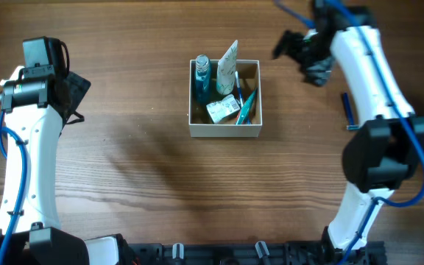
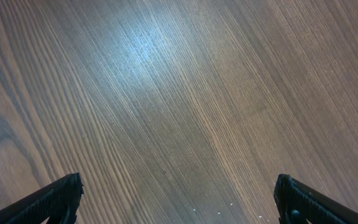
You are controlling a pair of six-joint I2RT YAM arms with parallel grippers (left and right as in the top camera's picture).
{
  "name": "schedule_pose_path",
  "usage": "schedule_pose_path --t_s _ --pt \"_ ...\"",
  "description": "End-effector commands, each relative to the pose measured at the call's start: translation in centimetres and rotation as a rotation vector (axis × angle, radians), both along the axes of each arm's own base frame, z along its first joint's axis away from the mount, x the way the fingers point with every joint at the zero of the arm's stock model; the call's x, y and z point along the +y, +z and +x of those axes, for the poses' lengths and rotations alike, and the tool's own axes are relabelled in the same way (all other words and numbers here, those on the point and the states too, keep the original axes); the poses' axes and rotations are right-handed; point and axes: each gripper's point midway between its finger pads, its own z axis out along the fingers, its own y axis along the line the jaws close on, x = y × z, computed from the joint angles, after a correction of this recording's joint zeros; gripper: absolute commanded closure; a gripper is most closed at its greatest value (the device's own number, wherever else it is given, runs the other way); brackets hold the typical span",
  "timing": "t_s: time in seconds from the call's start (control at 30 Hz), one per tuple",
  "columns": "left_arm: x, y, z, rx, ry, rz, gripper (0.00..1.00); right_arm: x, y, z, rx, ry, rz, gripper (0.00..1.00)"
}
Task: Pack container
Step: 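Drop the toothpaste into the box and withdraw the right gripper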
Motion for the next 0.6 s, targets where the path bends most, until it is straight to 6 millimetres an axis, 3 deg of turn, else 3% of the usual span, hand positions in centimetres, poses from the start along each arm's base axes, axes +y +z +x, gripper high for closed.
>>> schedule_pose_path --t_s 0.0,0.2,0.27,0.43,0.57 --pt "0.4 1.0 0.0 -0.023 0.007 0.021 0.00 -5.8 1.8 0.1 -0.083 0.159 -0.099 0.00" --pt "0.4 1.0 0.0 -0.023 0.007 0.021 0.00 -14.0 0.8 -3.0 0.021 0.364 -0.308 0.00" --pt "0.4 1.0 0.0 -0.023 0.007 0.020 0.00 -15.9 0.7 -3.7 0.052 0.393 -0.353 0.00" --pt "0.4 1.0 0.0 -0.023 0.007 0.020 0.00 -17.8 0.6 -4.2 0.056 0.449 -0.371 0.00" --pt "0.4 1.0 0.0 -0.023 0.007 0.020 0.00 -17.8 -0.8 -4.5 0.066 0.540 -0.373 0.00"
